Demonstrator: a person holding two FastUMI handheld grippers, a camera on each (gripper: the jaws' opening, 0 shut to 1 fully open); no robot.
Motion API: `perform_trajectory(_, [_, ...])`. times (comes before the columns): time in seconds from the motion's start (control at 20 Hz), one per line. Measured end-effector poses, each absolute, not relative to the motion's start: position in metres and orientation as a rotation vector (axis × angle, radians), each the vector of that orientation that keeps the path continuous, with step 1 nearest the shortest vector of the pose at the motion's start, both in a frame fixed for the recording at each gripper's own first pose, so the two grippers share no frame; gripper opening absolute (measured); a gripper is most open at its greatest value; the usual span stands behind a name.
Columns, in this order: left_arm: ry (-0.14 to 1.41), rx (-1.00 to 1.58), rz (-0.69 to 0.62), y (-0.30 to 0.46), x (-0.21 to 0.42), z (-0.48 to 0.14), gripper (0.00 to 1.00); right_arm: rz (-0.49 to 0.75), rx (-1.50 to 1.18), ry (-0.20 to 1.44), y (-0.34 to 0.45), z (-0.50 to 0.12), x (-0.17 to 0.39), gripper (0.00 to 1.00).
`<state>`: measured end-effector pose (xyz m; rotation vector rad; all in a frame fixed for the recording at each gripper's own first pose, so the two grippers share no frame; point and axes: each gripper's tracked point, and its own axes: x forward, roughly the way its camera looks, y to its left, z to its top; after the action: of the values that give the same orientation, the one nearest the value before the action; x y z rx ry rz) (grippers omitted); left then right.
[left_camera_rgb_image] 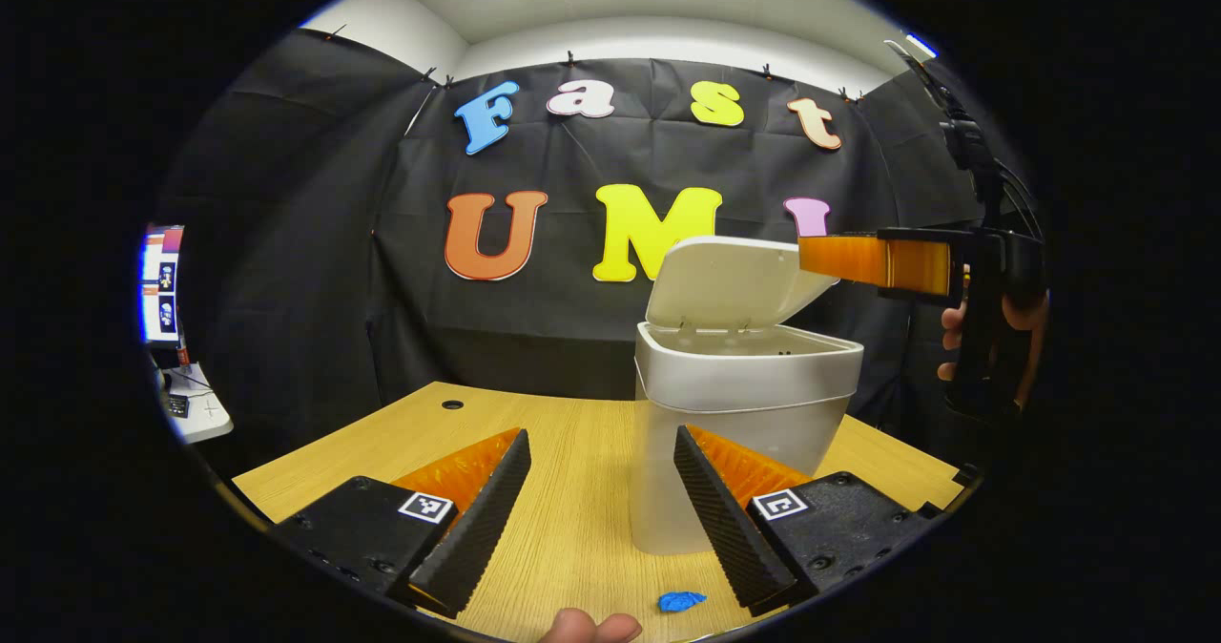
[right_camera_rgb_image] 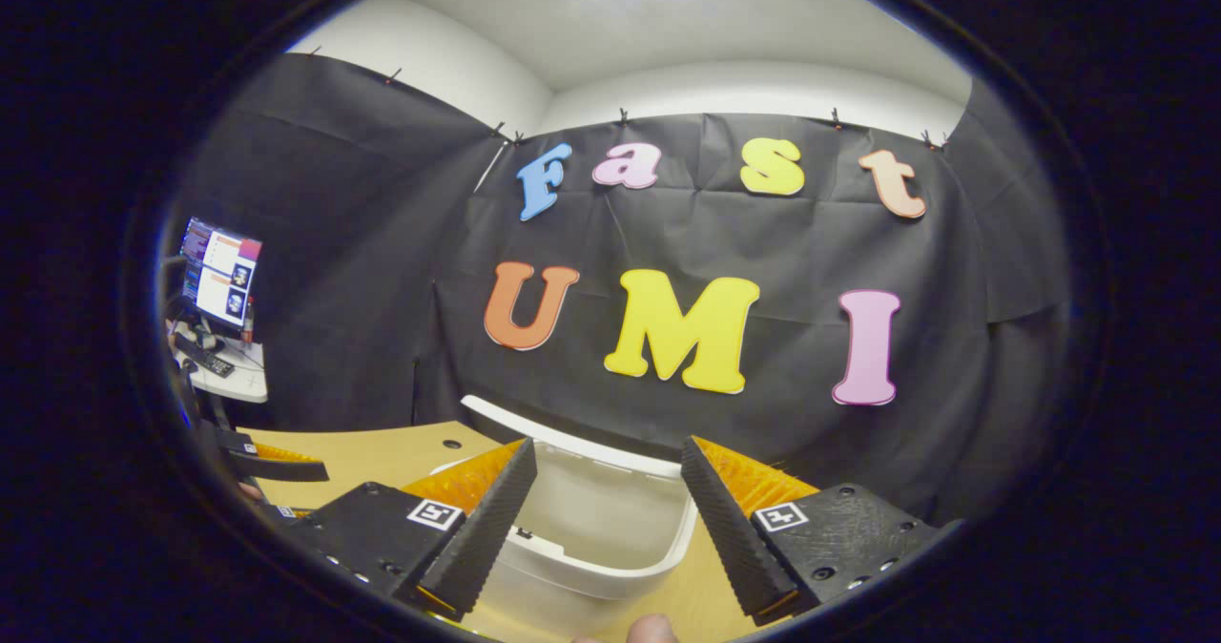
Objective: Press the lid of the desktop garbage bin to open it, pick up the crumpled paper on the desktop and throw it into the bin, then pick up the pop can on the desktop and drop it into the bin, and finally close the garbage bin lid.
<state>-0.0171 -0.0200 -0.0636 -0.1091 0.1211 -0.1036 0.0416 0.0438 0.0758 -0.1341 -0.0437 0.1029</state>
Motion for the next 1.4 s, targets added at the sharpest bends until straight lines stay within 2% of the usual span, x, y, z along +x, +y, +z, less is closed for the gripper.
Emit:
perform_trajectory(0.25, [0.14,-0.12,-0.12,-0.03,-0.017,-0.069,0.98,0.082,-0.071,-0.095,0.033,0.089,0.023,0.97])
perform_trajectory(0.3, [0.144,-0.12,-0.119,-0.03,-0.018,-0.07,0.98,0.075,-0.048,-0.093,0.03,0.084,0.018,0.95])
perform_trajectory(0.5, [0.14,-0.091,-0.128,-0.037,-0.022,-0.073,0.98,0.045,0.048,-0.007,0.004,0.041,-0.003,0.95])
perform_trajectory(0.55, [0.151,-0.088,-0.139,-0.041,-0.022,-0.078,0.98,0.034,0.063,0.008,-0.002,0.031,-0.01,0.98])
perform_trajectory(0.6, [0.163,-0.088,-0.147,-0.046,-0.024,-0.083,0.98,0.021,0.063,0.015,-0.007,0.024,-0.014,0.95])
perform_trajectory(0.7, [0.191,-0.096,-0.165,-0.052,-0.027,-0.097,0.98,-0.003,0.055,0.014,-0.014,0.014,-0.023,0.97])
perform_trajectory(1.15, [0.475,-0.127,-0.206,-0.086,-0.066,-0.208,0.98,-0.065,0.006,0.05,-0.026,-0.066,-0.066,0.95])
perform_trajectory(1.4, [0.563,-0.112,-0.226,-0.098,-0.078,-0.239,0.98,-0.057,0.061,0.099,-0.03,-0.094,-0.067,0.98])
